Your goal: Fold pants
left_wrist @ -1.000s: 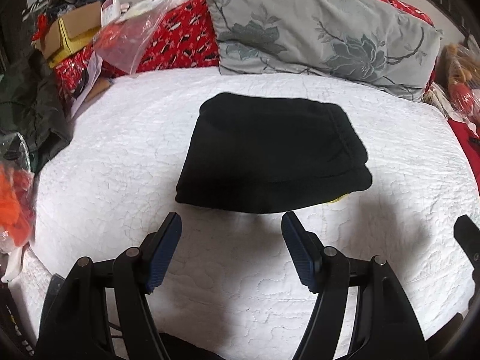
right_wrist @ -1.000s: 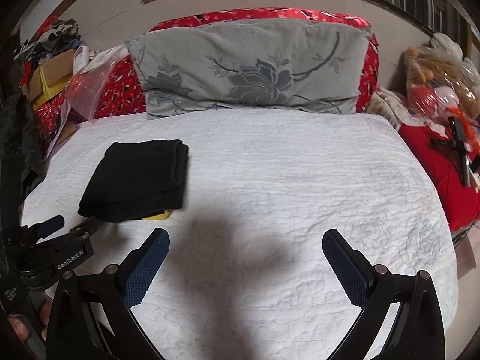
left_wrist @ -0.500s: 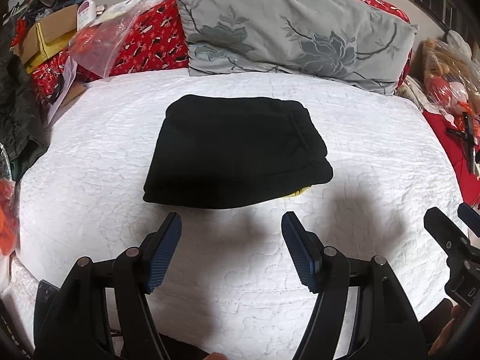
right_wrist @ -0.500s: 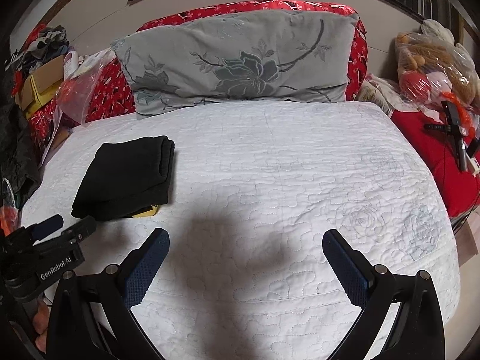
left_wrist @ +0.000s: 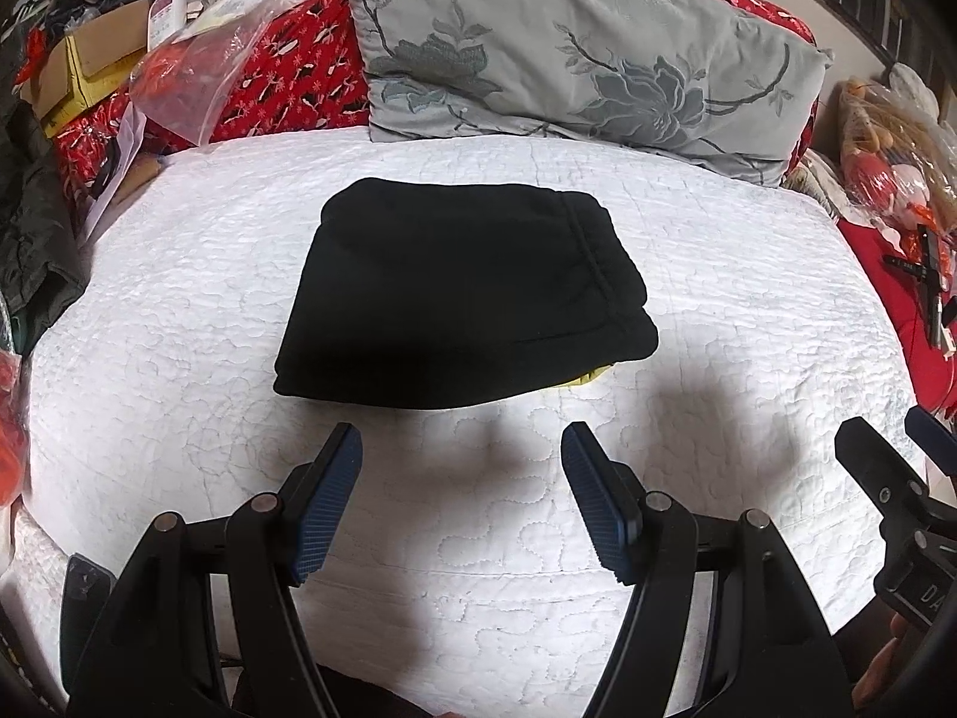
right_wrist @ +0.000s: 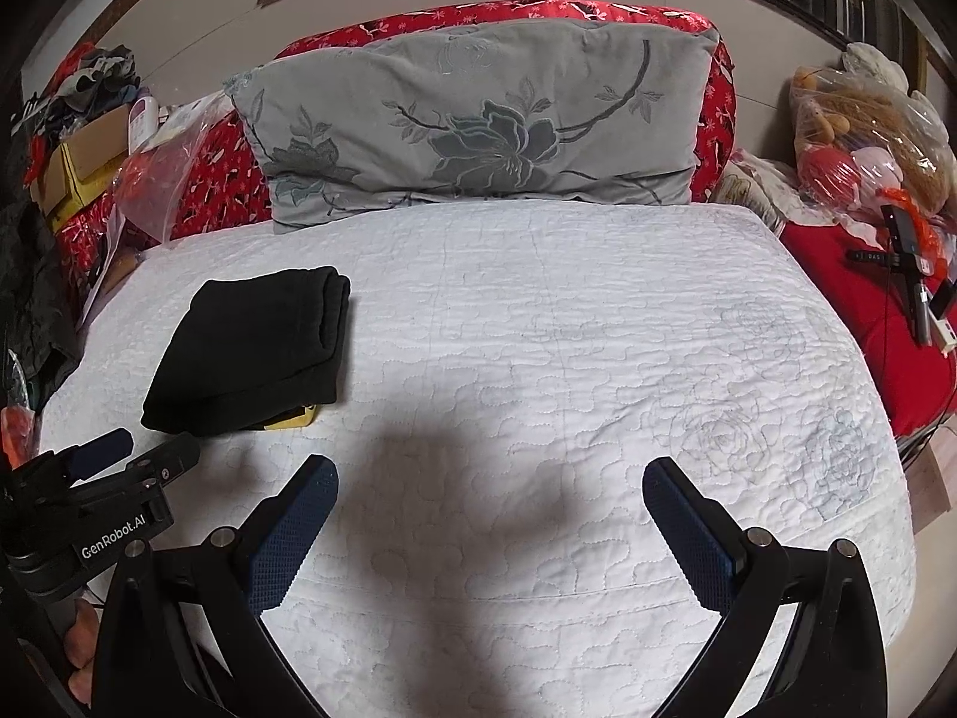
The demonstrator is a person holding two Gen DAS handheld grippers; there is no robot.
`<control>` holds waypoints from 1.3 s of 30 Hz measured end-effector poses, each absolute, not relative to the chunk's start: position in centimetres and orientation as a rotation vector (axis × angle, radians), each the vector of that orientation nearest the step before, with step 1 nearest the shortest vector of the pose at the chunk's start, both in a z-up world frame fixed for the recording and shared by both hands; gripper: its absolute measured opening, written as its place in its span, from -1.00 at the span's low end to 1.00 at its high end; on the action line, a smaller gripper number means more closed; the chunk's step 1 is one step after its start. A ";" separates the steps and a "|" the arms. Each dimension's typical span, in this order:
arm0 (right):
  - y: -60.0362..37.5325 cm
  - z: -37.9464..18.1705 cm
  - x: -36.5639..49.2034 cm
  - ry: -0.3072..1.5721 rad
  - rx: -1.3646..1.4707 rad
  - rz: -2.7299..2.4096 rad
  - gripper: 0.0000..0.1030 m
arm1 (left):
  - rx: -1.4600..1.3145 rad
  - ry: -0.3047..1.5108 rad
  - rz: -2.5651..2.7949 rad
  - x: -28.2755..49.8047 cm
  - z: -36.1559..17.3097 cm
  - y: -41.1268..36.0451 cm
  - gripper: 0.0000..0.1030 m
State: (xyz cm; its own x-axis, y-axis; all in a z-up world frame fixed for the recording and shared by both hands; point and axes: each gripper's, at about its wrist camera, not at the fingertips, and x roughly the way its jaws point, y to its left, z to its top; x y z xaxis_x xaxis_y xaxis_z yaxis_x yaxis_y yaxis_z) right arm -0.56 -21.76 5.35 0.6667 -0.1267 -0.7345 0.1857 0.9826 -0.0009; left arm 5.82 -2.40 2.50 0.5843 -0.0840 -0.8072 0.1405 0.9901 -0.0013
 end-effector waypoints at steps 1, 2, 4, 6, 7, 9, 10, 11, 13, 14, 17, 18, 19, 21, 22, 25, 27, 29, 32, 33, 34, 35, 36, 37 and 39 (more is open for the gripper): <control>-21.8 5.4 -0.5 0.822 0.076 -0.177 0.99 | 0.062 0.939 -0.131 5.8 2.5 -2.4 0.34; -21.7 5.3 -0.5 0.823 0.076 -0.177 0.99 | 0.060 0.940 -0.129 5.8 2.5 -2.4 0.34; -21.8 5.3 -0.5 0.824 0.076 -0.176 0.99 | 0.057 0.943 -0.130 5.9 2.5 -2.4 0.34; -21.7 5.2 -0.5 0.828 0.075 -0.176 0.99 | 0.057 0.941 -0.129 5.9 2.5 -2.3 0.34; -21.7 5.1 -0.5 0.830 0.075 -0.176 0.99 | 0.057 0.941 -0.129 5.9 2.5 -2.3 0.34; -21.7 5.1 -0.5 0.833 0.073 -0.177 0.99 | 0.057 0.941 -0.132 5.9 2.5 -2.3 0.34; -21.7 5.0 -0.5 0.833 0.072 -0.177 0.99 | 0.056 0.942 -0.132 5.8 2.5 -2.4 0.34; -21.7 5.0 -0.4 0.834 0.071 -0.177 0.99 | 0.057 0.942 -0.132 5.8 2.5 -2.4 0.34; -21.7 5.1 -0.5 0.833 0.072 -0.177 0.99 | 0.058 0.944 -0.134 5.8 2.5 -2.5 0.34; -21.7 5.0 -0.5 0.833 0.071 -0.177 0.99 | 0.058 0.945 -0.136 5.8 2.5 -2.5 0.34; -21.6 5.1 -0.5 0.833 0.072 -0.178 0.99 | 0.055 0.949 -0.139 5.8 2.4 -2.6 0.34; -21.6 5.1 -0.5 0.834 0.071 -0.178 0.99 | 0.052 0.952 -0.141 5.9 2.4 -2.6 0.34; -21.6 5.0 -0.5 0.836 0.071 -0.178 0.99 | 0.050 0.955 -0.144 5.9 2.4 -2.6 0.34; -21.7 5.0 -0.3 0.837 0.070 -0.177 0.99 | 0.046 0.959 -0.146 6.0 2.4 -2.7 0.34; -21.8 5.0 -0.3 0.839 0.068 -0.178 0.99 | 0.045 0.960 -0.146 5.9 2.3 -2.6 0.34; -21.9 5.0 -0.1 0.840 0.066 -0.177 0.99 | 0.047 0.959 -0.144 5.9 2.3 -2.7 0.34; -21.9 5.0 -0.2 0.838 0.065 -0.179 0.99 | 0.047 0.961 -0.148 6.1 2.3 -2.7 0.34; -21.9 4.9 -0.1 0.840 0.064 -0.178 0.99 | 0.045 0.961 -0.143 6.0 2.2 -2.7 0.34; -22.0 4.9 -0.2 0.844 0.064 -0.179 0.99 | 0.045 0.963 -0.138 6.1 2.2 -2.7 0.34; -22.0 4.9 -0.1 0.845 0.063 -0.179 0.99 | 0.044 0.961 -0.137 6.1 2.2 -2.7 0.34; -22.0 4.8 0.0 0.847 0.062 -0.179 0.99 | 0.041 0.960 -0.136 6.1 2.2 -2.6 0.34; -22.0 4.8 0.1 0.847 0.062 -0.179 0.99 | 0.036 0.955 -0.136 6.1 2.3 -2.6 0.34; -22.1 4.8 0.1 0.848 0.062 -0.178 0.99 | 0.029 0.946 -0.133 6.2 2.4 -2.5 0.34; -22.1 4.8 0.1 0.849 0.061 -0.179 0.99 | 0.017 0.939 -0.133 6.2 2.6 -2.4 0.34; -22.1 4.7 0.2 0.851 0.059 -0.179 0.99 | -0.014 0.931 -0.136 6.3 3.0 -2.2 0.34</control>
State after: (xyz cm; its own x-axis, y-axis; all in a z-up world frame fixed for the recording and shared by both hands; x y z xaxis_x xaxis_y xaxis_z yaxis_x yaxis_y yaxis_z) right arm 0.17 -22.05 4.71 0.6453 -0.1336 -0.7522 0.1806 0.9834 -0.0198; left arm 6.32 -2.17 3.02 0.5891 -0.1225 -0.7988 0.1105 0.9914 -0.0705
